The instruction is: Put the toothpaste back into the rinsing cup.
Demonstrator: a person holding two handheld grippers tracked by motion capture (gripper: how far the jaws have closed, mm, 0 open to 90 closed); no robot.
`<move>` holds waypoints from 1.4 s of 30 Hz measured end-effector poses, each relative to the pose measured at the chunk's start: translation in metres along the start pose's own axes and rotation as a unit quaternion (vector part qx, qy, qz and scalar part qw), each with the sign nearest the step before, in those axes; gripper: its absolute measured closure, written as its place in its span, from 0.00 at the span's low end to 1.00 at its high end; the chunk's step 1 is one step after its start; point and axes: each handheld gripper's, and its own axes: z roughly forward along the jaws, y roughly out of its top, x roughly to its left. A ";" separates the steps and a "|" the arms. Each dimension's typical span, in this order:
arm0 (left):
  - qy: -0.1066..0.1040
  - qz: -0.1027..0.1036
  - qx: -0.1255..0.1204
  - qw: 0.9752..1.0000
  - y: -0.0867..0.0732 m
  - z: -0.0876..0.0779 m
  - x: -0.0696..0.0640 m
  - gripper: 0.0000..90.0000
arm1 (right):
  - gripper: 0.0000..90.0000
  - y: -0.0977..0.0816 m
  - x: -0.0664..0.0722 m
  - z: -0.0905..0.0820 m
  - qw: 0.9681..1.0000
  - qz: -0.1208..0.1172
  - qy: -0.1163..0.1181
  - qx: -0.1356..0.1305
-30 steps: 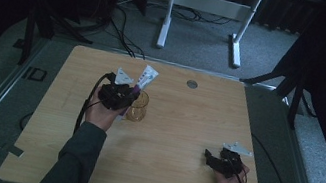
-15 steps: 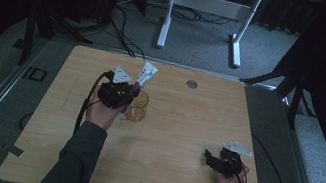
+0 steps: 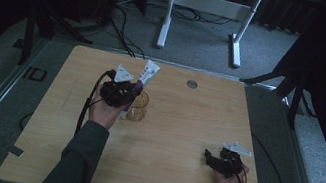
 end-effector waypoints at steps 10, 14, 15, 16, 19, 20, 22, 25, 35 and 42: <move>-0.006 -0.006 -0.013 1.000 0.002 0.002 0.003 0.81 | 0.30 0.000 0.000 0.000 1.000 0.000 0.000 0.000; -0.007 -0.008 -0.019 1.000 0.002 0.003 0.004 0.81 | 0.30 0.000 0.000 0.000 1.000 0.000 0.000 0.000; -0.007 -0.007 -0.021 1.000 0.003 0.003 0.004 0.81 | 0.30 0.000 0.000 0.000 1.000 0.000 0.000 0.000; -0.007 -0.007 -0.021 1.000 0.003 0.003 0.004 0.81 | 0.30 0.000 0.000 0.000 1.000 0.000 0.000 0.000; -0.009 -0.008 -0.026 1.000 0.003 0.003 0.004 0.81 | 0.30 0.000 0.000 0.000 1.000 0.000 0.000 0.000; -0.009 -0.007 -0.028 1.000 0.003 0.004 0.004 0.81 | 0.30 0.000 0.000 0.000 1.000 0.000 0.000 0.000; -0.009 -0.008 -0.032 0.999 0.004 0.004 0.005 0.81 | 0.30 0.000 0.000 0.000 1.000 0.000 0.000 0.000; -0.009 -0.009 -0.036 0.999 0.005 0.004 0.005 0.81 | 0.30 0.000 0.000 0.000 1.000 0.000 0.000 0.000; -0.014 -0.012 -0.046 0.999 0.006 0.007 0.007 0.81 | 0.30 0.000 0.000 0.000 1.000 0.000 0.000 0.000; -0.019 -0.015 -0.057 0.998 0.006 0.007 0.009 0.81 | 0.30 0.000 0.000 0.000 1.000 0.000 0.000 0.000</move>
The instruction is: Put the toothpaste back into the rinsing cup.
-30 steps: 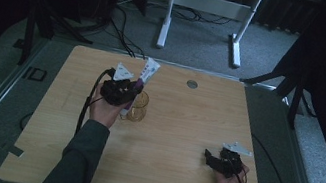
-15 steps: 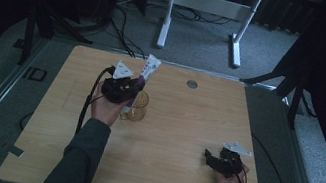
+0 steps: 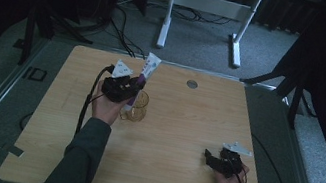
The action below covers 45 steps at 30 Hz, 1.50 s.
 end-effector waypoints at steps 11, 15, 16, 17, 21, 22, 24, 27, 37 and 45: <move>0.000 -0.007 -0.009 1.000 0.000 0.001 0.005 0.81 | 0.30 0.000 0.000 0.000 1.000 0.000 0.000 0.000; -0.002 -0.009 -0.013 1.000 0.000 0.001 0.006 0.81 | 0.30 0.000 0.000 0.000 1.000 0.000 0.000 0.000; -0.003 -0.010 -0.014 1.000 0.000 0.001 0.007 0.81 | 0.30 0.000 0.000 0.000 1.000 0.000 0.000 0.000; -0.005 -0.014 -0.016 1.000 0.000 0.001 0.007 0.81 | 0.30 0.000 0.000 0.000 1.000 0.000 0.000 0.000; -0.004 -0.015 -0.018 1.000 0.002 0.002 0.007 0.81 | 0.30 0.000 0.000 0.000 1.000 0.001 0.000 0.000; -0.003 -0.014 -0.018 1.000 0.002 0.003 0.007 0.81 | 0.30 0.000 0.000 0.000 1.000 0.001 0.000 0.000; -0.003 -0.017 -0.018 1.000 0.002 0.004 0.008 0.81 | 0.30 0.000 0.000 0.000 1.000 0.000 0.000 0.000; -0.002 -0.018 -0.021 1.000 0.003 0.004 0.009 0.81 | 0.30 0.000 0.000 0.000 1.000 0.000 0.000 0.000; -0.003 -0.022 -0.035 0.999 0.002 0.009 0.009 0.81 | 0.30 0.000 0.000 0.000 1.000 0.001 0.001 0.000; -0.003 -0.023 -0.043 0.999 0.001 0.015 0.010 0.81 | 0.30 0.000 0.000 0.000 1.000 0.001 0.001 0.000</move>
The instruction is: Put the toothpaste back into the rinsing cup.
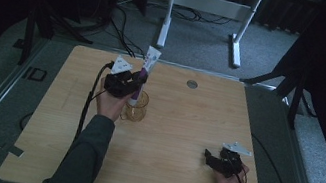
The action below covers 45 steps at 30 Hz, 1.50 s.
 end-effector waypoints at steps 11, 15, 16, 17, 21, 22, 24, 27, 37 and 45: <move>0.012 -0.003 0.002 1.000 -0.003 0.007 0.002 0.81 | 0.30 0.000 0.000 0.000 1.000 0.000 0.000 0.000; 0.015 0.000 0.006 1.000 -0.005 0.010 0.002 0.81 | 0.30 0.000 0.000 0.000 1.000 0.000 0.000 0.000; 0.019 0.002 0.007 1.000 -0.006 0.010 0.002 0.80 | 0.30 0.000 0.000 0.000 1.000 0.000 0.000 0.000; 0.021 0.004 0.009 1.000 -0.007 0.011 0.001 0.80 | 0.30 0.000 0.000 0.000 1.000 0.000 0.000 0.000; 0.025 0.008 0.016 1.000 -0.010 0.013 0.001 0.80 | 0.30 0.000 0.000 0.000 1.000 0.000 0.000 0.000; 0.026 0.008 0.017 0.999 -0.011 0.014 0.001 0.80 | 0.30 0.000 0.000 0.000 1.000 0.000 0.000 0.000; 0.028 0.009 0.018 0.999 -0.013 0.014 0.001 0.80 | 0.30 0.000 0.000 0.000 1.000 0.000 0.000 0.000; 0.029 0.008 0.022 0.999 -0.016 0.016 0.001 0.80 | 0.30 0.000 0.000 0.000 1.000 0.000 0.000 0.000; 0.031 0.006 0.039 0.999 -0.025 0.021 0.005 0.80 | 0.30 0.000 0.000 0.000 1.000 0.000 0.001 0.000; 0.027 0.012 0.063 0.998 -0.037 0.026 0.005 0.80 | 0.30 0.000 0.000 0.000 1.000 0.000 0.001 0.001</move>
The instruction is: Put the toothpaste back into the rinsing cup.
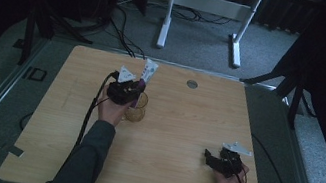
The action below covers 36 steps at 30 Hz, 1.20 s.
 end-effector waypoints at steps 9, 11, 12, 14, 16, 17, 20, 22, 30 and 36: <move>0.009 0.007 0.029 1.000 -0.020 0.005 -0.001 0.79 | 0.30 0.000 0.000 0.000 1.000 0.000 0.000 0.000; 0.011 0.008 0.034 0.999 -0.027 0.007 -0.001 0.79 | 0.30 0.000 0.000 0.000 1.000 0.000 0.000 0.000; 0.011 0.008 0.034 0.999 -0.027 0.007 -0.001 0.78 | 0.30 0.000 0.000 0.000 1.000 0.000 0.000 0.000; 0.008 0.003 0.025 1.000 -0.030 0.006 -0.002 0.78 | 0.30 0.000 0.000 0.000 1.000 0.000 0.000 0.000; 0.010 0.010 0.032 0.999 -0.032 0.005 -0.003 0.77 | 0.30 0.000 0.000 0.000 1.000 0.000 0.000 0.000; 0.012 0.014 0.040 0.999 -0.033 0.006 -0.003 0.69 | 0.30 0.000 0.000 0.000 1.000 -0.001 0.000 0.000; -0.001 0.012 0.045 0.999 -0.039 0.008 -0.004 0.64 | 0.30 0.000 0.000 0.000 1.000 -0.001 0.000 0.000; -0.002 0.004 0.041 0.999 -0.040 0.006 -0.005 0.63 | 0.30 0.000 0.000 0.000 1.000 -0.001 0.000 0.000; -0.001 -0.012 0.016 1.000 -0.036 -0.005 -0.004 0.50 | 0.30 0.000 0.000 0.000 1.000 -0.001 0.000 0.000; 0.005 -0.045 -0.024 0.999 -0.033 -0.029 0.006 0.43 | 0.30 0.000 0.000 0.000 1.000 -0.001 0.000 0.000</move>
